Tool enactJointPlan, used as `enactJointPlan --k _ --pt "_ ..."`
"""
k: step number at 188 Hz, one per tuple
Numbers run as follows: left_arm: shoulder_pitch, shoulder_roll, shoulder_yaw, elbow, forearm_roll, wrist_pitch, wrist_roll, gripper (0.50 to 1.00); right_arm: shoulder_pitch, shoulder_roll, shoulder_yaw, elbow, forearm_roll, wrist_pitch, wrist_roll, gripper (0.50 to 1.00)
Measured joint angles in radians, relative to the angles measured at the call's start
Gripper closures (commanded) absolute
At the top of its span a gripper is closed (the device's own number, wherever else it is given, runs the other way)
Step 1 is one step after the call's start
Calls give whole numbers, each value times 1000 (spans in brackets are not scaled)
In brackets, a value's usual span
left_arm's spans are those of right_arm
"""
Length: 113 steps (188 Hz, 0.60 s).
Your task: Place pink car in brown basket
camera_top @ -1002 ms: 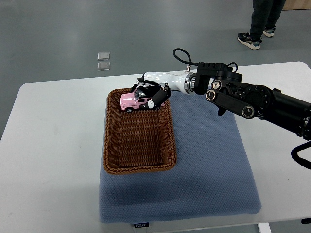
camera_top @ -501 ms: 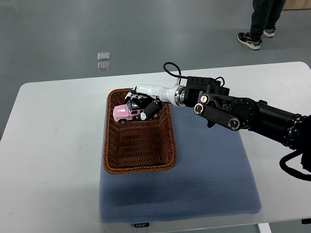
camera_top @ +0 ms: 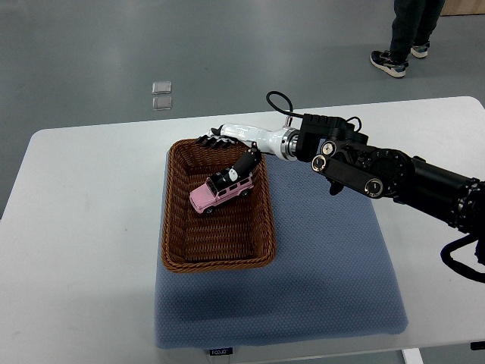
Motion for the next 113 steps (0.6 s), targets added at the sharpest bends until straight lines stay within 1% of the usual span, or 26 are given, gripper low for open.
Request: enactJointPlan --k 19,37,52,59,82,92,113 --pt "0 0 0 1 0 0 0 500 -7 -21 105 0 46 6 0 605" --pt "0 0 0 0 0 0 0 500 -32 -32 230 0 149 7 0 605" --pt "0 0 0 -3 0 0 0 500 -69 -35 343 -2 263 6 0 603" --pt "0 0 0 -3 0 0 0 500 -92 -35 404 -2 330 7 1 589" --pt "0 0 0 -5 0 0 0 500 -188 -26 579 -2 558 11 4 587" --pt "0 0 0 -5 0 0 0 500 -227 -24 624 -2 642 11 14 589" --pt "0 0 0 -4 0 0 0 500 -298 -24 672 -13 798 10 59 587"
